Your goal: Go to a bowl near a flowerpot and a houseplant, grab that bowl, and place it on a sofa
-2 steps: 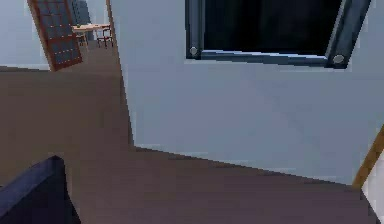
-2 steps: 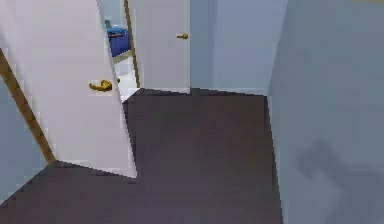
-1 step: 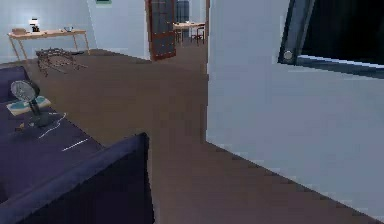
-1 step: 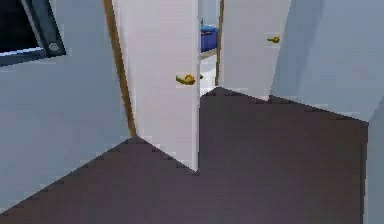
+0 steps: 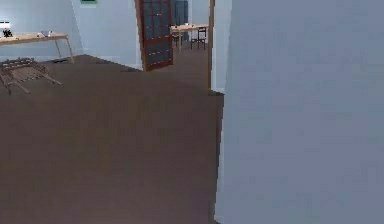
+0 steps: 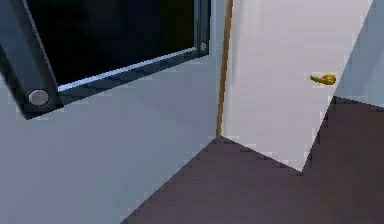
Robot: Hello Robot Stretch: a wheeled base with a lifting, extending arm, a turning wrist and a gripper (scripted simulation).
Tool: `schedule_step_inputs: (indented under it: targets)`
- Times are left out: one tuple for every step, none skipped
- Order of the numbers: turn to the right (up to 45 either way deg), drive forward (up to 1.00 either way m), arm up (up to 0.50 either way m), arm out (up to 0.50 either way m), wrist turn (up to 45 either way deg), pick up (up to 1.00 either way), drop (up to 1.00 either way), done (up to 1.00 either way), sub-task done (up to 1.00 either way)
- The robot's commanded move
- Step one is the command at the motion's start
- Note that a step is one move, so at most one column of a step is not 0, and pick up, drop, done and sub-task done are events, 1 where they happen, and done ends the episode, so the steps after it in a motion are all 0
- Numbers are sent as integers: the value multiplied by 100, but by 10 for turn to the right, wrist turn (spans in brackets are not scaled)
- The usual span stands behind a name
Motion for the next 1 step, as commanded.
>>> schedule_step_inputs:
  targets:
    - [-60, 0, 0, 0, 0, 0, 0, 0, 0]
